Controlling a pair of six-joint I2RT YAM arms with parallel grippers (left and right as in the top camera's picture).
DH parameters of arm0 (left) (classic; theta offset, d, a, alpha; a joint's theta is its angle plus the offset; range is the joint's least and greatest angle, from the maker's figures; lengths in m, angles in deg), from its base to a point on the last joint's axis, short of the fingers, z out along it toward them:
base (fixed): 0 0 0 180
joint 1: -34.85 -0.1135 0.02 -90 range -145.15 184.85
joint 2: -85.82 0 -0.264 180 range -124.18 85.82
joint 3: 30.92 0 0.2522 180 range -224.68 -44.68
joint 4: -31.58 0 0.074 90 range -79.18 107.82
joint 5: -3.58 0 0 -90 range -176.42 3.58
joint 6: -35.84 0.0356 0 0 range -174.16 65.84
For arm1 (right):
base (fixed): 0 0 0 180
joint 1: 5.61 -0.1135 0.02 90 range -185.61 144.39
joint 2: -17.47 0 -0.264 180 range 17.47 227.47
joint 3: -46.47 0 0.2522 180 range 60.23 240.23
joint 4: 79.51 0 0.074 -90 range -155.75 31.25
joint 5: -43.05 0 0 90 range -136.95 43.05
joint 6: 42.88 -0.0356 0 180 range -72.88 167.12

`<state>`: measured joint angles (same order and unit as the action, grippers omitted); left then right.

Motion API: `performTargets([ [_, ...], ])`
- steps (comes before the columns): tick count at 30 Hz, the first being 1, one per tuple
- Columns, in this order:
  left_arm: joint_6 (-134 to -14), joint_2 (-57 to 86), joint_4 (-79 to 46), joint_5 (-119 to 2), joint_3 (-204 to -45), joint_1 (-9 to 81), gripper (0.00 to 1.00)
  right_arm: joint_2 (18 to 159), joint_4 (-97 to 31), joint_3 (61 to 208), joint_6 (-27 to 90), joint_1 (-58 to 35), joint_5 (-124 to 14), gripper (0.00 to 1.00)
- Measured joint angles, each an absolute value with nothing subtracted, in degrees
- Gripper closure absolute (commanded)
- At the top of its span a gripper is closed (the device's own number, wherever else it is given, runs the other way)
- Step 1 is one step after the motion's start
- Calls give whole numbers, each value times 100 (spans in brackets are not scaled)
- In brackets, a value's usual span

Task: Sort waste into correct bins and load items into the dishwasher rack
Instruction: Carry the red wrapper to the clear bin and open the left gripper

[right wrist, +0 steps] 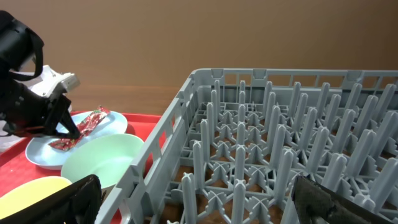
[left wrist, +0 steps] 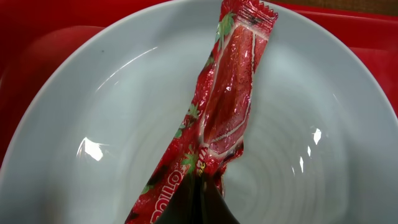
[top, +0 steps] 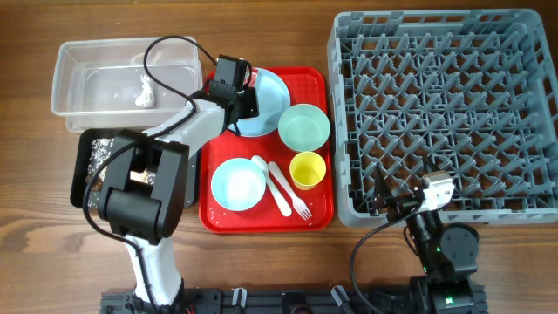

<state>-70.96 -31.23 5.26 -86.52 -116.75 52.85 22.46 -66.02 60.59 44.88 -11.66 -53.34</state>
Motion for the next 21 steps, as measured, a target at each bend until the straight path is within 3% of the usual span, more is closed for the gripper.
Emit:
performTargets([
  [11,-7096,-1012,-44,-8659,-11666,4929,96,2246,-6602,6059,4488,-1166,-5334,0],
  [21,-7098,-1305,-289,-9050,-11664,3355,96,2246,-6602,6059,4488,-1166,-5334,0],
])
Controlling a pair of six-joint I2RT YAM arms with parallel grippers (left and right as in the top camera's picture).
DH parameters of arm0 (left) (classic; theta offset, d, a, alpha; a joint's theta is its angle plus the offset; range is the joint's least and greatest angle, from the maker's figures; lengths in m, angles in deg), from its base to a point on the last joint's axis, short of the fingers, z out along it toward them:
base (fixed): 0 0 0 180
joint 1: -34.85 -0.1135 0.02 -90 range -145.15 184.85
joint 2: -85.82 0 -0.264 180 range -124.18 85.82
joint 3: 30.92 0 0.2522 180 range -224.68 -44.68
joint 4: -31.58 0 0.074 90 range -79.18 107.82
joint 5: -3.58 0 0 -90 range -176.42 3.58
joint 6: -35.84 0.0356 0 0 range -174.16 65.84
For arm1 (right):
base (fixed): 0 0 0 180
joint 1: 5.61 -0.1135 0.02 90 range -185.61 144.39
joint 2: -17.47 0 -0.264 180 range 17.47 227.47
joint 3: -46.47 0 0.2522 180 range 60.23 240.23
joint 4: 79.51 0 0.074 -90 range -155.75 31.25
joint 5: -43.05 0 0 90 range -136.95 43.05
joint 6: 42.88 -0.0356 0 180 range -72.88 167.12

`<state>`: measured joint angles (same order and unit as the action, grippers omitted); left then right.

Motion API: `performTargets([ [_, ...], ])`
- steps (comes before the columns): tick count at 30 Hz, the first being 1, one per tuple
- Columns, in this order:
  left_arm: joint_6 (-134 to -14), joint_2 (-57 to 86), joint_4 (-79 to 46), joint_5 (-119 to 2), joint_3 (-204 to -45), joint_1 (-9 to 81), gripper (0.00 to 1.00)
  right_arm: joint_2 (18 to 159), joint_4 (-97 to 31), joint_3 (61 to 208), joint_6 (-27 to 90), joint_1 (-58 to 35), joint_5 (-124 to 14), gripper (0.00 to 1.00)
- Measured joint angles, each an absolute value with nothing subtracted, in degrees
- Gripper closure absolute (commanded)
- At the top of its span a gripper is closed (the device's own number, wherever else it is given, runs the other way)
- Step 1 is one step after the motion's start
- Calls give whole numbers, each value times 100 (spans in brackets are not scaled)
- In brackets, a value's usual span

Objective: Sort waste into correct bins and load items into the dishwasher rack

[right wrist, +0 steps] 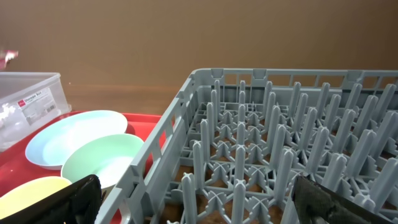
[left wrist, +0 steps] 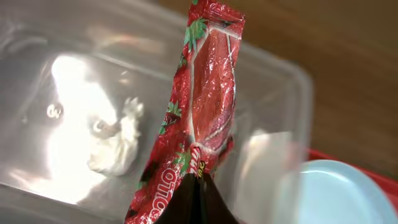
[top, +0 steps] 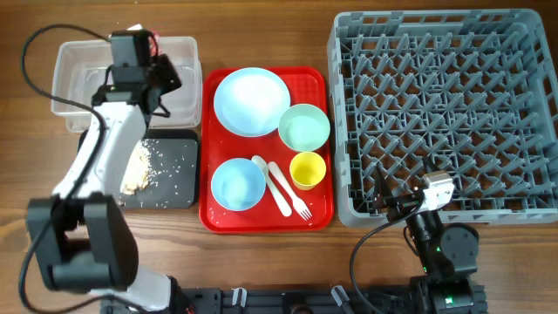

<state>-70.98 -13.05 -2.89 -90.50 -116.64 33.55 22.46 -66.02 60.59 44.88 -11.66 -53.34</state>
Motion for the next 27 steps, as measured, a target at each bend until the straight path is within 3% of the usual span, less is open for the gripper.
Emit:
performTargets([
  [2,-7098,-1670,-265,-9067,-11664,3136,93,2246,-6602,6059,4488,-1166,-5334,0],
  [3,-7098,-1781,-236,-9067,-11664,3071,70,2246,-6602,6059,4488,-1166,-5334,0],
  [4,-7109,-1868,-199,-9067,-11662,3012,32,2246,-6602,6059,4488,-1166,-5334,0],
  [5,-7107,-1917,-140,-9070,-11662,2946,8,2246,-6602,6059,4488,-1166,-5334,0],
  [6,-7100,-1917,-88,-9074,-11662,2916,0,2246,-6602,6059,4488,-1166,-5334,0],
  [12,-7138,-1812,70,-9067,-11662,2885,0,2246,-6602,6059,4488,-1166,-5334,0],
  [19,-7205,-736,24,-9067,-11664,2885,0,2246,-6602,6059,4488,-1166,-5334,0],
  [27,-7207,-719,-13,-9067,-11662,2885,0,2246,-6602,6059,4488,-1166,-5334,0],
])
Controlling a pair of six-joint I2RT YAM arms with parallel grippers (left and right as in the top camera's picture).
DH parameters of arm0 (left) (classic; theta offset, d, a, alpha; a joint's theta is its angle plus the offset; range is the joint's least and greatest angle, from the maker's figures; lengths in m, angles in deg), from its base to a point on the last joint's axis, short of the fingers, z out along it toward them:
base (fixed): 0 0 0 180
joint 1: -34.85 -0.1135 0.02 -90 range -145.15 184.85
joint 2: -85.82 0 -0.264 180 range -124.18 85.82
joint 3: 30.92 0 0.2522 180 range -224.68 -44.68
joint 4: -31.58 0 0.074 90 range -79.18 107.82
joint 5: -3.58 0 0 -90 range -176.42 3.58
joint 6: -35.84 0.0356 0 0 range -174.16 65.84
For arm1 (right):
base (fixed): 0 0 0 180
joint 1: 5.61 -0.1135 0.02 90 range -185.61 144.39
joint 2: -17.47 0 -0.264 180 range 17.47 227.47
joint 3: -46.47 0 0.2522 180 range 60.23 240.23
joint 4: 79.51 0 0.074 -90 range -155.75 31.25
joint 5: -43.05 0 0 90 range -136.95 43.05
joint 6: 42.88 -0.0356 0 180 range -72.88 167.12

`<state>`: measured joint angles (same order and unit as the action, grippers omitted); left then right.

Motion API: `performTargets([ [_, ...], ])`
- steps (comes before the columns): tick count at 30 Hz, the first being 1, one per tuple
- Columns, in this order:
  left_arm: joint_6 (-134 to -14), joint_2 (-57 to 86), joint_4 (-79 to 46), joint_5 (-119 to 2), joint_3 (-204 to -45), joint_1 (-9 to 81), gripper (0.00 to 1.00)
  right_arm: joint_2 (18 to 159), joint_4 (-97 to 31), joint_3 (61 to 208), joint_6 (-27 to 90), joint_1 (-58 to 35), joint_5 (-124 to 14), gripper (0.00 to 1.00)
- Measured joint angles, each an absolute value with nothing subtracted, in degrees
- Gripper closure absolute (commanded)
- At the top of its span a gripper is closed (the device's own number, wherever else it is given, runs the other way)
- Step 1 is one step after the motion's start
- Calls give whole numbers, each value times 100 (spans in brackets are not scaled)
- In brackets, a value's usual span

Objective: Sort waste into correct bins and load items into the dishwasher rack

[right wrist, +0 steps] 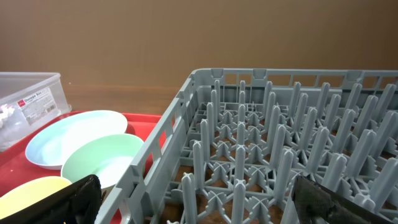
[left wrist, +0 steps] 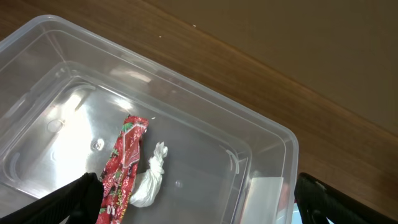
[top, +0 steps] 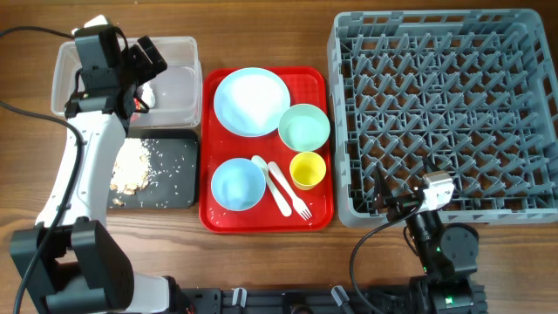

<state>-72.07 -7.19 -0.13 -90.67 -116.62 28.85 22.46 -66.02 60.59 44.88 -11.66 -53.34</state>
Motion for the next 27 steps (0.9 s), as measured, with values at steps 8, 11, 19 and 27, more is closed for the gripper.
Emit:
performTargets([
  [8,-7207,-717,-16,-9067,-11664,2885,0,2246,-6602,6059,4488,-1166,-5334,0],
  [11,-7207,-719,-16,-9067,-11664,2885,0,2246,-6602,6059,4488,-1166,-5334,0],
  [19,-7207,-717,-16,-9067,-11662,2885,0,2246,-6687,6059,4390,-1166,-5452,0],
  [27,-7207,-719,-16,-9067,-11664,2885,0,2264,-6690,6116,2718,-1166,-6259,0],
])
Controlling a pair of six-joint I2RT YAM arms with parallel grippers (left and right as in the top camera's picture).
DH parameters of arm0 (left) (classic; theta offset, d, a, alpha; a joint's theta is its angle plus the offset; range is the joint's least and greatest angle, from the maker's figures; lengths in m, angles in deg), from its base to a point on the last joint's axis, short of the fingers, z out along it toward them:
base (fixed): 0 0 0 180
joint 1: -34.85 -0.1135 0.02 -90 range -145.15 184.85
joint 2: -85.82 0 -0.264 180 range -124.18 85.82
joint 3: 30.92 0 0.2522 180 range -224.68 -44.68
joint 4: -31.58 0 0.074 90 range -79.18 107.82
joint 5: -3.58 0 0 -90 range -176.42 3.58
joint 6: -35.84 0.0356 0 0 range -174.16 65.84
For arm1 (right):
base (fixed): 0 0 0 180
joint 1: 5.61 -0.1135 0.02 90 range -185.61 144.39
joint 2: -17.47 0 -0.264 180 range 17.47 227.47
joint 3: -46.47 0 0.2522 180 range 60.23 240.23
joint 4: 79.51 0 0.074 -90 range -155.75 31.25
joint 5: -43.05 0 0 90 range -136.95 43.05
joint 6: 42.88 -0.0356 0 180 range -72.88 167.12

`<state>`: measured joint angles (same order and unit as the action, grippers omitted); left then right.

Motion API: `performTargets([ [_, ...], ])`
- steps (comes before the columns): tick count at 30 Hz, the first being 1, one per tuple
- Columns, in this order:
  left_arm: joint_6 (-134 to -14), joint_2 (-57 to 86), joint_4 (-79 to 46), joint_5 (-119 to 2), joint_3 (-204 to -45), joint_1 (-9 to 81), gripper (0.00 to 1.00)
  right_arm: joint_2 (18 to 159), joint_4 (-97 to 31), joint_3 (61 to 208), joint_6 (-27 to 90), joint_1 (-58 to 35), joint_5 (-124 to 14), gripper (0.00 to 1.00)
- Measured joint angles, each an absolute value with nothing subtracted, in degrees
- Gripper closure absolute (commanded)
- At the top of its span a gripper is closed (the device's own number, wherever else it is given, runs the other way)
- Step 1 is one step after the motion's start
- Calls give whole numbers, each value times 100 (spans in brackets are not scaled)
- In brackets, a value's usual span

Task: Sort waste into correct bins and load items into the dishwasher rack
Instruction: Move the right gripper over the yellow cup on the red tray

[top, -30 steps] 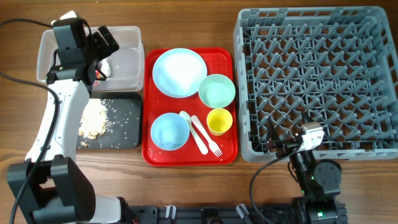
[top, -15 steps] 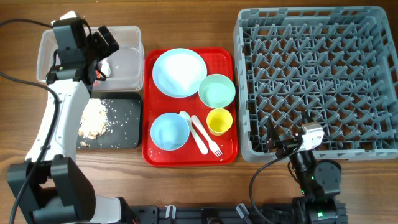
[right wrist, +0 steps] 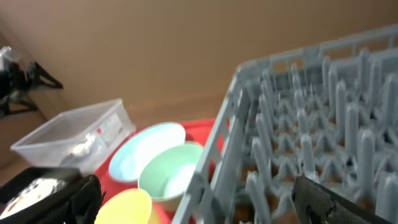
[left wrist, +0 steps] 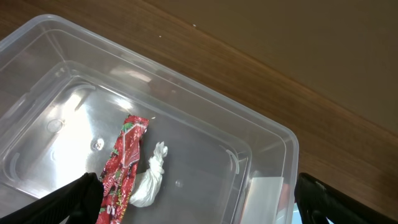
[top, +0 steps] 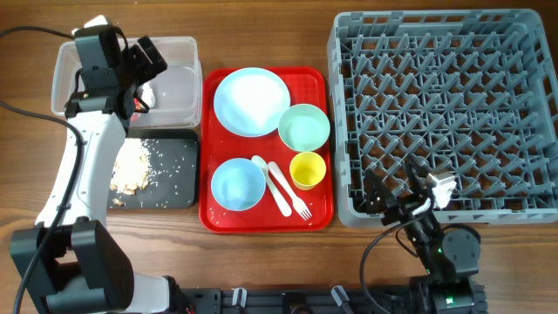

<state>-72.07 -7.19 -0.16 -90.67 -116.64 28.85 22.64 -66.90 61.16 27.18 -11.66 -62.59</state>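
A red wrapper (left wrist: 121,165) lies inside the clear bin (left wrist: 261,134) beside a white crumpled tissue (left wrist: 149,180). My left gripper (top: 146,63) hangs open above that bin (top: 179,87), nothing between its fingers (left wrist: 81,193). On the red tray (top: 318,218) sit a pale blue plate (top: 251,102), a green bowl (top: 303,127), a blue bowl (top: 238,185), a yellow cup (top: 307,169), a white spoon (top: 275,183) and a fork (top: 295,201). My right gripper (top: 399,187) is open at the front left corner of the grey dishwasher rack (top: 445,105).
A black tray (top: 166,174) with food scraps lies in front of the clear bin, left of the red tray. The right wrist view shows the green bowl (right wrist: 171,174), yellow cup (right wrist: 124,205) and rack wall (right wrist: 217,155) close ahead.
My right gripper has turned and tilted toward the left; its view now takes in more of the tray and the clear bin. The left arm and the wrapper have not moved.
My left gripper was shut on the red wrapper on the blue plate. Then it held the wrapper over the clear bin. Then it stood open with the wrapper lying in the bin by the tissue. Now the right gripper has shifted by the rack.
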Motion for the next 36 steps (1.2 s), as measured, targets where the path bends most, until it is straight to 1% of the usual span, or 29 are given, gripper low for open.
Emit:
performTargets([
  [2,-7207,-717,-13,-9067,-11662,2885,0,2489,-6434,6442,2635,-1166,-6324,0],
  [3,-7207,-717,-11,-9070,-11664,2885,0,2771,-6246,6837,2661,-1166,-6346,0],
  [7,-7207,-717,-16,-9065,-11664,2885,0,4460,-4954,9019,3192,-1166,-6484,0],
  [10,-7210,-719,-29,-9070,-11662,2885,0,6222,-2946,11130,3693,-1164,-6740,0],
  [12,-7210,-719,-22,-9070,-11664,2885,0,7151,-2473,12133,3636,-1166,-7030,0],
  [13,-7210,-719,-7,-9070,-11664,2885,0,7632,-2458,12577,3487,-1166,-7345,25],
  [14,-7210,-719,-18,-9067,-11664,2885,0,7997,-2480,12817,3360,-1157,-7883,64],
  [15,-7210,-719,-11,-9065,-11664,2885,0,8176,-2596,12844,3273,-1155,-8274,87],
  [16,-7210,-719,-20,-9065,-11664,2885,0,8349,-2723,12857,3168,-1157,-8606,96],
  [18,-7210,-719,-18,-9067,-11664,2885,0,8834,-2775,12885,2775,-1225,-9083,96],
  [20,-7210,-719,-16,-9067,-11664,2885,0,9192,-2729,12885,2490,-1439,-9037,95],
  [23,-7210,-719,-18,-9067,-11664,2885,0,9533,-2718,12883,2309,-2532,-8200,88],
  [24,-7210,-719,-13,-9065,-11664,2885,0,9562,-2720,12883,2342,-2882,-7817,84],
  [25,-7210,-719,-16,-9065,-11664,2885,0,9614,-2723,12883,2486,-3513,-7251,80],
  [27,-7210,-719,-18,-9067,-11664,2885,0,9730,-2720,12883,2805,-4377,-6429,63],
  [28,-7210,-719,-16,-9067,-11664,2885,0,9824,-2720,12883,3028,-4707,-6016,63],
  [31,-7210,-719,-16,-9067,-11664,2885,0,10178,-2747,12883,3470,-5161,-5446,64],
  [34,-7210,-719,-16,-9067,-11664,2885,0,10617,-2747,12883,3671,-5203,-5135,63],
  [35,-7210,-719,-16,-9067,-11664,2885,0,10724,-2747,12883,3695,-5203,-5107,60],
  [36,-7210,-719,-16,-9067,-11664,2885,0,10821,-2744,12883,3699,-5203,-5076,59],
])
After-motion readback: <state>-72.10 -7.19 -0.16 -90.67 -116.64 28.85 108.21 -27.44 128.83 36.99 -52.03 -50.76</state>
